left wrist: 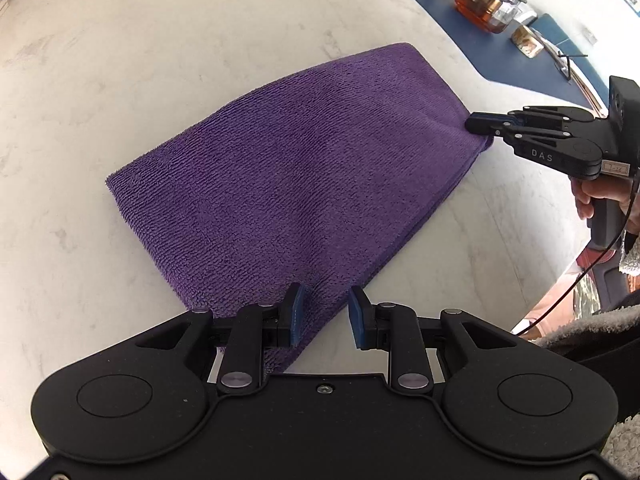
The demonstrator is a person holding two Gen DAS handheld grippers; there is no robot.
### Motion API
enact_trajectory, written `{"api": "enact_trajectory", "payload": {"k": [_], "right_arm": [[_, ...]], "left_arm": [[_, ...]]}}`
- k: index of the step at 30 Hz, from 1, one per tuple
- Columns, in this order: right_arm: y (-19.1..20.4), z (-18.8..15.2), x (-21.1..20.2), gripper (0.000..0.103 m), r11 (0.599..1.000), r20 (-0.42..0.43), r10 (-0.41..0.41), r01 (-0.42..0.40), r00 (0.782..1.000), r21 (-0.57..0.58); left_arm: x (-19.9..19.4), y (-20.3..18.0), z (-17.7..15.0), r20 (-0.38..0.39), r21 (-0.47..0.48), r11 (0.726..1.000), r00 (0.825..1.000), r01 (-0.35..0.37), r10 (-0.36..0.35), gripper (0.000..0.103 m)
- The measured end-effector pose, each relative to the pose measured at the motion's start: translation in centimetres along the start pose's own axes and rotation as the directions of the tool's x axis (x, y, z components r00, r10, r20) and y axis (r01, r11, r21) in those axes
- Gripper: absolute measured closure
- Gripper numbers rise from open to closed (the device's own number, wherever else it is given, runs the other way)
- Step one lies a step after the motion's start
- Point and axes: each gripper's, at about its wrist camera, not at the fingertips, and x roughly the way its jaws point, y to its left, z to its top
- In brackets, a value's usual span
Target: Fold towel
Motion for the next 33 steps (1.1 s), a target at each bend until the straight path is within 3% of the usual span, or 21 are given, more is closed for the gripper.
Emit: {"api": "enact_trajectory", "payload": {"k": [8,11,15,20,22,26,33], "right_arm": [[0.0,0.8,-0.7,0.097,0.999,-0.012,-0.041,0.041,0.999,-0.016],[1.1,2.1,-1.4,0.097,0.999,0.034,0.0,0.002,0.999,-0.047],[3.4,2.8,0.2,0.096,0.99,0.033,0.052,-0.048,0.998,-0.13],[4.7,2.7,2.1,0.096,0.975,0.017,0.083,-0.077,0.996,-0.209],[3.8,2.5,2.0,0.096,0.981,0.025,0.074,-0.069,0.997,-0.181],[1.2,2.0,1.9,0.096,0.995,0.038,0.042,-0.038,0.998,-0.09],[0.8,2.2,1.9,0.096,0.999,0.025,0.019,-0.018,1.0,-0.049]], "left_arm": [[-0.7,0.1,-0.5,-0.006,0.0,1.0,1.0,-0.014,0.014,0.079],[-1.4,-0.3,0.0,0.014,0.024,1.0,1.0,-0.01,0.01,0.079],[-1.1,-1.2,2.1,0.054,0.064,0.998,0.998,0.025,-0.029,0.078],[2.3,-2.9,3.5,-0.009,0.134,0.989,0.998,0.068,-0.068,0.078],[2.3,-3.1,3.1,-0.008,0.15,0.986,0.997,0.073,-0.073,0.073],[2.2,-3.2,2.5,-0.007,0.166,0.983,0.996,0.085,-0.085,0.073],[1.4,-3.4,2.9,-0.01,0.158,0.984,0.997,0.077,-0.076,0.073]]}}
